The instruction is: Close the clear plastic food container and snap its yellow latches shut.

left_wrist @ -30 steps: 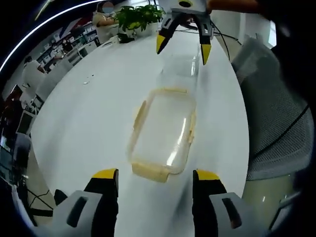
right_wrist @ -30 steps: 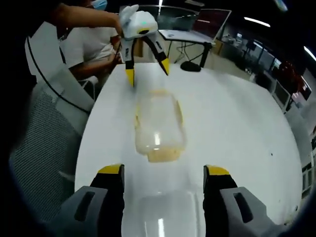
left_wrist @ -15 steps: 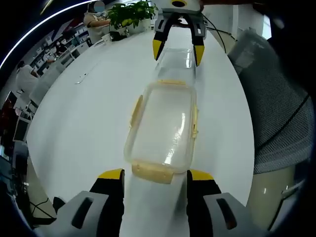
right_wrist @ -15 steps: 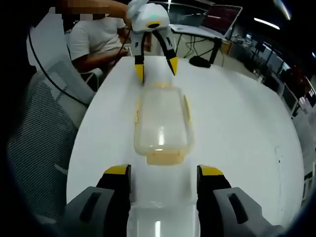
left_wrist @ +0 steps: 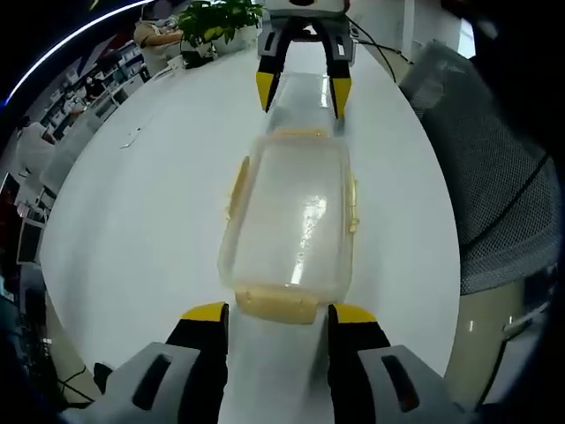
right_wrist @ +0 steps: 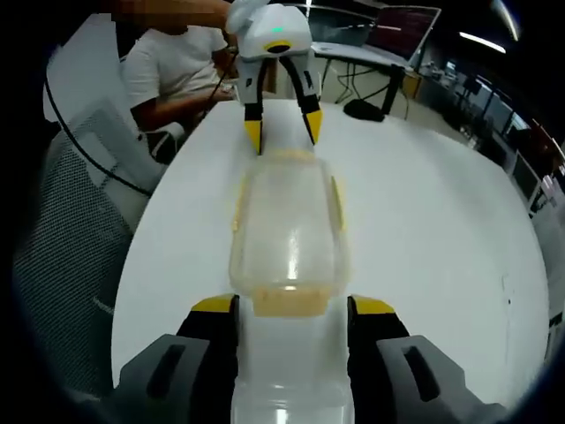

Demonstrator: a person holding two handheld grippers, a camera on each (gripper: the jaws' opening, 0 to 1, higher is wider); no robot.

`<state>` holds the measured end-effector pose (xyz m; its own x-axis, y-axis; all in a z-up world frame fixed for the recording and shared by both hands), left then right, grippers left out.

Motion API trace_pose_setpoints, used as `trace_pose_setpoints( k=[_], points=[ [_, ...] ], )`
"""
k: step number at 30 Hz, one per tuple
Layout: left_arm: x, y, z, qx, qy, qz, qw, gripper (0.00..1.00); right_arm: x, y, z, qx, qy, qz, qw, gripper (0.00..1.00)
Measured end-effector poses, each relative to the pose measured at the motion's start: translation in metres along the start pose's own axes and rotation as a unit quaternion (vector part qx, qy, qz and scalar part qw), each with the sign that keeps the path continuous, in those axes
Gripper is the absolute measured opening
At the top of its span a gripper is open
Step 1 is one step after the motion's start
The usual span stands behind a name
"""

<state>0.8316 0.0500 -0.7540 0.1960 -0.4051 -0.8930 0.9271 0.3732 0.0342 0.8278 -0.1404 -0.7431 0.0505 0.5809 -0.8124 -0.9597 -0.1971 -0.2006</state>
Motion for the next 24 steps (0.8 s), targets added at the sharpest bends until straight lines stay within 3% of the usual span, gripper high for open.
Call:
trace_pose_setpoints(
  k=[8, 24],
  points=[
    [0.007, 0.001, -0.001, 0.011, 0.01, -0.012, 0.9998, 0.38, 0.01, -0.002, 0.001, -0.004, 0.007, 0.012, 0.9999, 0.44],
    [0.015, -0.001, -0.001, 0.017, 0.019, -0.051, 0.9984, 0.35, 0.026, 0.002, -0.012, 0.002, 0.053, 0.033, 0.998, 0.38]
  ],
)
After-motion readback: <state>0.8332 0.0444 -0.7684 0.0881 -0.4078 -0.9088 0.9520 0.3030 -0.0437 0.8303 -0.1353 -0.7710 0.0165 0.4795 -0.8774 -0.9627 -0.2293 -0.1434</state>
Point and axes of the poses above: the point that each gripper's makers call its tool centre point, and the gripper's own axes: x roughly forward along the fingers, y roughly to its left, z roughly out of its top, the point moved 2 cm from there along -x, roughly backward along the fingers, and after that the axes turned 15 degrees about -x, right-handed, at the moved point
